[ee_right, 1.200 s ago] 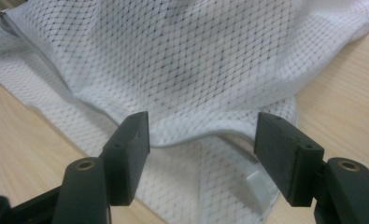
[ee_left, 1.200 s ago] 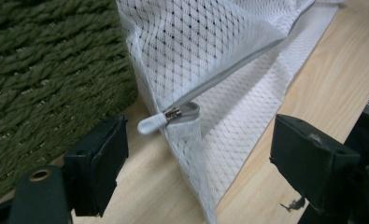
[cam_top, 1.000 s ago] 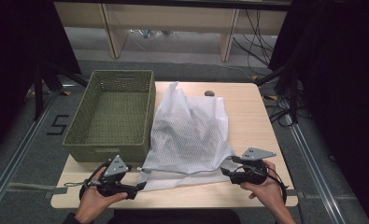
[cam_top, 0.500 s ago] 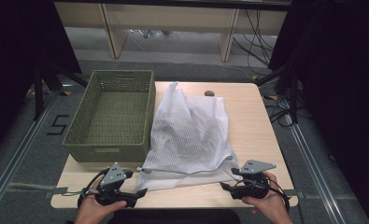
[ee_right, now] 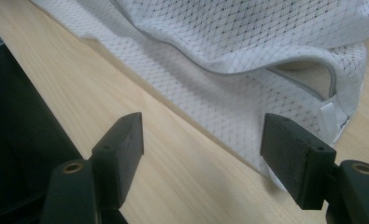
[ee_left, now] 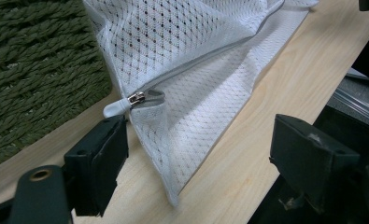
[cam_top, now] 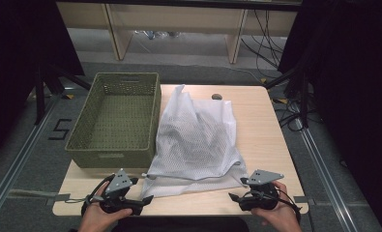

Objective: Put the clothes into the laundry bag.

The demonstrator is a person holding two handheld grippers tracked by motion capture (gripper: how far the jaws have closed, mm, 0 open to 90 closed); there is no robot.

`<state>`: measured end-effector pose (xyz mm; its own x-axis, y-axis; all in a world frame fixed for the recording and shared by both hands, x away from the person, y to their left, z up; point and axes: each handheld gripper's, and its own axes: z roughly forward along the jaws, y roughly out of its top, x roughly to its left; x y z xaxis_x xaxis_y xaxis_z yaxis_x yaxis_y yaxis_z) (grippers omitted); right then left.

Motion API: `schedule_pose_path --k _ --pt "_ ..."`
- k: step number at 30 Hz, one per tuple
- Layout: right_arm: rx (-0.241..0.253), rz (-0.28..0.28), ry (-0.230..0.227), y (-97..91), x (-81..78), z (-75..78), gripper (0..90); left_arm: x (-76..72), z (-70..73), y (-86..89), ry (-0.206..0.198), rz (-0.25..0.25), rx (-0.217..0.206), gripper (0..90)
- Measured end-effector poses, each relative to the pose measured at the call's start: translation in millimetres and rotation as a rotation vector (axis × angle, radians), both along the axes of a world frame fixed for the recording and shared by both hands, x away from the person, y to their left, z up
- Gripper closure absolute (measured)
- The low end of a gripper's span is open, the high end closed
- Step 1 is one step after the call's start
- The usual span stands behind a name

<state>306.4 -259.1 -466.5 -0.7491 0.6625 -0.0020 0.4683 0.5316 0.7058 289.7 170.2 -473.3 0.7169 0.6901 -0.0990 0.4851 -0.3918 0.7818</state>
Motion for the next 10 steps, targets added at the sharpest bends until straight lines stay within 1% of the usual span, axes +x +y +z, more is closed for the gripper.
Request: schedule_pose_path --k 1,3,5,10 --pt "-0.001 -0.002 0.0 0.3 -0.1 -0.1 31.5 -0.3 -0.3 -0.7 0.002 0.005 -0.013 19.5" --pt "0.001 -0.003 0.009 1.1 -0.5 0.3 31.5 0.0 -0.3 -0.3 -0.002 0.004 -0.012 19.5" --pt "0.0 -0.003 0.005 1.2 -0.4 0.2 31.5 0.2 0.2 -0.1 0.001 0.005 -0.01 19.5" --pt "-0.004 -0.002 0.01 1.1 0.0 -0.2 31.5 0.6 -0.1 0.0 0.001 0.005 -0.013 19.5"
